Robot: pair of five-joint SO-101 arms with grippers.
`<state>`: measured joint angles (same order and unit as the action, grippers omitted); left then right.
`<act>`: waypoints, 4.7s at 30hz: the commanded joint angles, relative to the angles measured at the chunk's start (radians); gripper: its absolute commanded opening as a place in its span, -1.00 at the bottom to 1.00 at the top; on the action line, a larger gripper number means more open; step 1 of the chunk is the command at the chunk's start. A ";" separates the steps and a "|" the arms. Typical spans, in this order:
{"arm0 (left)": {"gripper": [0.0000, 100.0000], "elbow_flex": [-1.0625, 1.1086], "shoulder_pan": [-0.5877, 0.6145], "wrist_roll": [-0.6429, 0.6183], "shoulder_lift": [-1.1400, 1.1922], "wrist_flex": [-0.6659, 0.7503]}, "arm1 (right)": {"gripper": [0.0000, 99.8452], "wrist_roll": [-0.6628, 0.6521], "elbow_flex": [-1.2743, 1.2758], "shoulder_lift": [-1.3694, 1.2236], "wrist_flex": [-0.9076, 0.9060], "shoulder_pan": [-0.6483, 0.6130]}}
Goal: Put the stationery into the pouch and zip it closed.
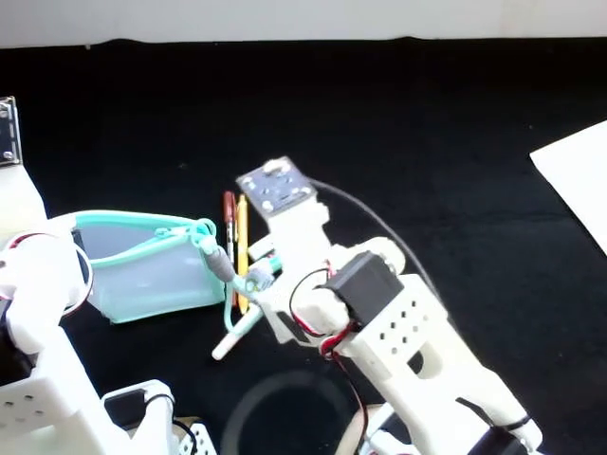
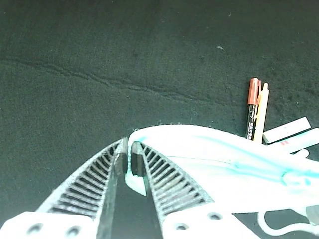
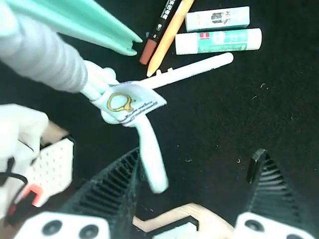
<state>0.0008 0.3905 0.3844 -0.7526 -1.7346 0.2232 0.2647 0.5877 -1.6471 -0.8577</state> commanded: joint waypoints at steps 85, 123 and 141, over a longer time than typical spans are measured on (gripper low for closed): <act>-0.99 0.147 0.203 -0.078 -0.001 -0.012 | -0.38 0.502 -0.371 -0.803 0.321 0.183; -0.99 0.147 0.203 -0.077 -0.001 -0.008 | -0.58 0.511 -1.001 -1.511 -0.113 0.196; -0.99 0.148 0.199 -0.077 -0.001 0.003 | -0.99 0.086 -1.208 -1.191 -0.093 0.283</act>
<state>0.1465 0.5838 0.3092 -0.7434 -1.7469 0.3445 -0.8692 -0.7411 -1.7377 -0.6137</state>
